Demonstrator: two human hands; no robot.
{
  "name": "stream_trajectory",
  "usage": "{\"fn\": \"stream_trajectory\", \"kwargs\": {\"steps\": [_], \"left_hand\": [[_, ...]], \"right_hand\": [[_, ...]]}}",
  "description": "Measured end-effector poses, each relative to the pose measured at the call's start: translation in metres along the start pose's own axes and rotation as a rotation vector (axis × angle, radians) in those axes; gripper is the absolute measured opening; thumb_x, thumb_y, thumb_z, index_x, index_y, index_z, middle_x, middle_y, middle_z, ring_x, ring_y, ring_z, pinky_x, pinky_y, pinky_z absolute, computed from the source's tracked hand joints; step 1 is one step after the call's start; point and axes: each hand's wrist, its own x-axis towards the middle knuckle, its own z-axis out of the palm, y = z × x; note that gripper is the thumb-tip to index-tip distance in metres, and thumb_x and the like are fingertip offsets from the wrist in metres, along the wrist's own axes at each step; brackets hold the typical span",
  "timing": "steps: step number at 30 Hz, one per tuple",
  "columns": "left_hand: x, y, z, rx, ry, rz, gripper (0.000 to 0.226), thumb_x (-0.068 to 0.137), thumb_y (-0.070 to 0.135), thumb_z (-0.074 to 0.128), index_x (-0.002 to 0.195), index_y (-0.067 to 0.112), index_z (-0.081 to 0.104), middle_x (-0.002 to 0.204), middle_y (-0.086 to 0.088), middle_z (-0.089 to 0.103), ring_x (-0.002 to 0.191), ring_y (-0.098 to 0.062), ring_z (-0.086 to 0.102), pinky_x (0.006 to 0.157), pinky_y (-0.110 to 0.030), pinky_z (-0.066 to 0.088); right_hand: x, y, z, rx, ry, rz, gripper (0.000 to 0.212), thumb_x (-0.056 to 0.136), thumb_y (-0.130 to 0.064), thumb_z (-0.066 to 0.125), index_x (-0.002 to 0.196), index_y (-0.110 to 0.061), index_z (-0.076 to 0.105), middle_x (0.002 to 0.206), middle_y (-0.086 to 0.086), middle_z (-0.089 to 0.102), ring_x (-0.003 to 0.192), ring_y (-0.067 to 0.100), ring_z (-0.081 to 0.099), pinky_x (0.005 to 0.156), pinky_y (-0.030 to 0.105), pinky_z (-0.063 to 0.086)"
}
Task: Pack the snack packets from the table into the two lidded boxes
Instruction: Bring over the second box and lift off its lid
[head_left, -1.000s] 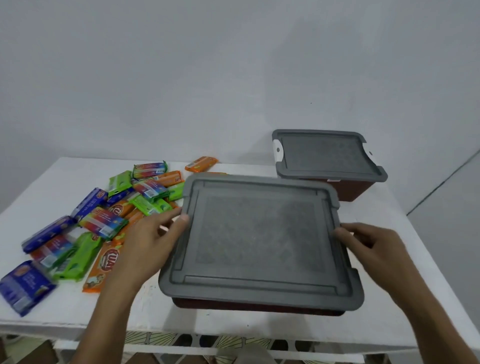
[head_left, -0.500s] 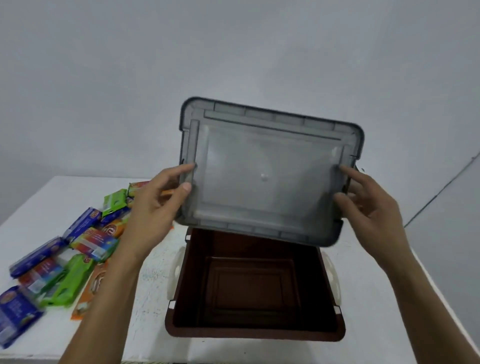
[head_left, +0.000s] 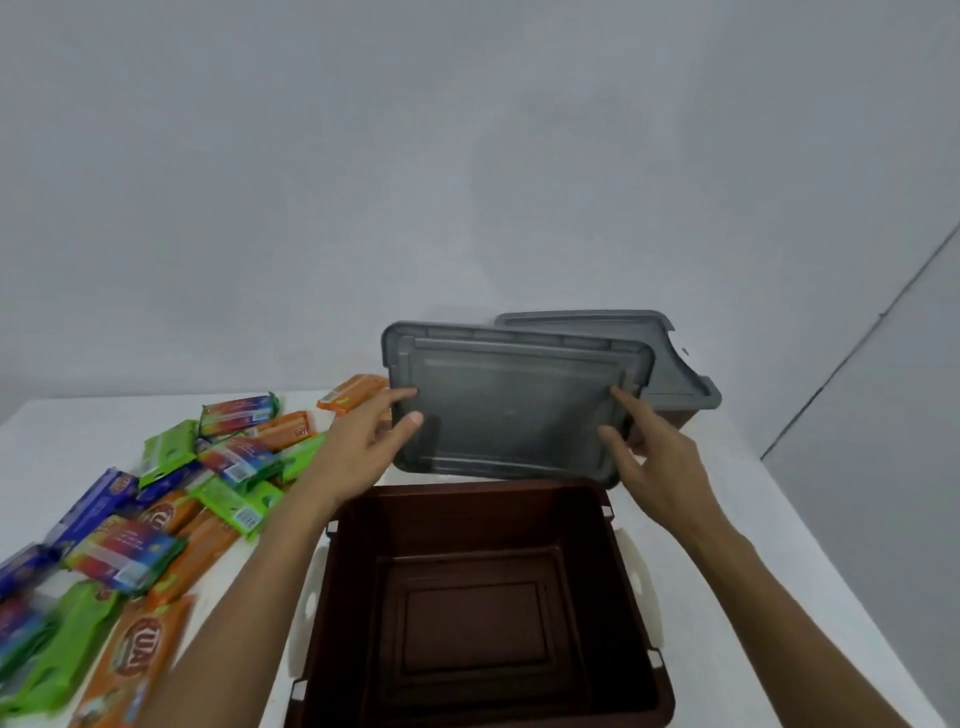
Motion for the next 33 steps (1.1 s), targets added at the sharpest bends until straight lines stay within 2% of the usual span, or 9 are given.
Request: {"fn": "stream_trajectory", "kwargs": {"steps": [4, 9, 14, 16, 20, 21, 25, 30, 33], "left_hand": [[0.008, -0.022, 0.011, -0.044, -0.174, -0.125, 0.050, 0.090, 0.061, 0.045, 0.131, 0.034, 0.055, 0.130, 0.010, 0.055, 0.116, -0.007, 0.054, 0.096, -0.021, 0.040], [0.011, -0.031, 0.014, -0.052, -0.210, -0.147, 0.068, 0.081, 0.076, 0.036, 0.130, 0.034, 0.056, 0.127, 0.017, 0.052, 0.118, -0.002, 0.049, 0.097, -0.023, 0.035], [-0.007, -0.031, 0.006, -0.032, -0.218, -0.170, 0.049, 0.092, 0.056, 0.047, 0.134, 0.032, 0.053, 0.135, 0.014, 0.052, 0.119, -0.006, 0.050, 0.094, -0.021, 0.038], [-0.027, -0.035, 0.003, 0.011, -0.149, -0.167, 0.042, 0.095, 0.044, 0.054, 0.134, 0.030, 0.053, 0.138, 0.010, 0.053, 0.119, -0.011, 0.053, 0.091, -0.021, 0.041], [-0.083, -0.041, 0.004, 0.127, -0.003, -0.124, 0.048, 0.093, 0.039, 0.059, 0.138, 0.026, 0.050, 0.138, 0.004, 0.053, 0.120, -0.010, 0.050, 0.092, -0.023, 0.040], [-0.095, -0.042, 0.006, 0.108, 0.014, -0.132, 0.051, 0.093, 0.038, 0.059, 0.141, 0.027, 0.047, 0.137, 0.006, 0.051, 0.119, -0.007, 0.048, 0.092, -0.021, 0.039], [-0.126, -0.047, 0.004, -0.018, 0.101, -0.202, 0.056, 0.094, 0.030, 0.060, 0.145, 0.034, 0.038, 0.138, 0.017, 0.047, 0.123, -0.004, 0.047, 0.101, -0.025, 0.040], [-0.142, -0.054, -0.010, -0.069, 0.115, -0.290, 0.057, 0.094, 0.028, 0.060, 0.145, 0.041, 0.037, 0.118, 0.041, 0.046, 0.115, 0.004, 0.049, 0.085, -0.005, 0.035], [-0.147, -0.054, -0.016, -0.117, 0.119, -0.312, 0.057, 0.094, 0.030, 0.059, 0.145, 0.042, 0.037, 0.116, 0.041, 0.048, 0.120, 0.005, 0.047, 0.093, -0.014, 0.038]], "right_hand": [[-0.010, 0.007, 0.015, 0.085, -0.178, 0.153, 0.054, 0.095, -0.050, 0.046, 0.144, -0.027, 0.044, 0.126, 0.008, 0.065, 0.102, 0.024, 0.067, 0.089, 0.033, 0.054], [-0.013, 0.007, 0.022, 0.143, -0.215, 0.255, 0.056, 0.097, -0.049, 0.044, 0.148, -0.026, 0.039, 0.148, 0.003, 0.048, 0.127, 0.026, 0.054, 0.095, 0.026, 0.040], [-0.025, 0.004, 0.020, 0.117, -0.198, 0.258, 0.057, 0.097, -0.047, 0.044, 0.148, -0.021, 0.039, 0.150, 0.004, 0.044, 0.134, 0.025, 0.046, 0.107, 0.037, 0.040], [-0.038, 0.000, 0.021, 0.074, -0.147, 0.248, 0.059, 0.094, -0.049, 0.044, 0.145, -0.019, 0.042, 0.149, 0.008, 0.045, 0.134, 0.025, 0.045, 0.109, 0.042, 0.042], [-0.067, -0.009, 0.026, 0.034, -0.089, 0.199, 0.058, 0.090, -0.049, 0.045, 0.140, -0.020, 0.049, 0.145, 0.006, 0.047, 0.128, 0.019, 0.048, 0.094, 0.011, 0.038], [-0.072, -0.010, 0.027, 0.039, -0.106, 0.187, 0.056, 0.091, -0.048, 0.046, 0.140, -0.021, 0.048, 0.143, 0.005, 0.049, 0.124, 0.017, 0.050, 0.090, 0.009, 0.037], [-0.082, -0.015, 0.030, 0.055, -0.227, 0.181, 0.055, 0.095, -0.037, 0.056, 0.147, -0.026, 0.040, 0.137, 0.004, 0.058, 0.121, 0.022, 0.056, 0.091, 0.023, 0.039], [-0.092, -0.034, 0.043, 0.037, -0.195, 0.160, 0.056, 0.095, -0.028, 0.060, 0.147, -0.024, 0.041, 0.137, 0.004, 0.059, 0.121, 0.024, 0.057, 0.092, 0.023, 0.038], [-0.096, -0.043, 0.046, 0.013, -0.215, 0.160, 0.057, 0.094, -0.026, 0.060, 0.148, -0.022, 0.040, 0.138, 0.007, 0.058, 0.121, 0.027, 0.057, 0.093, 0.027, 0.042]]}}
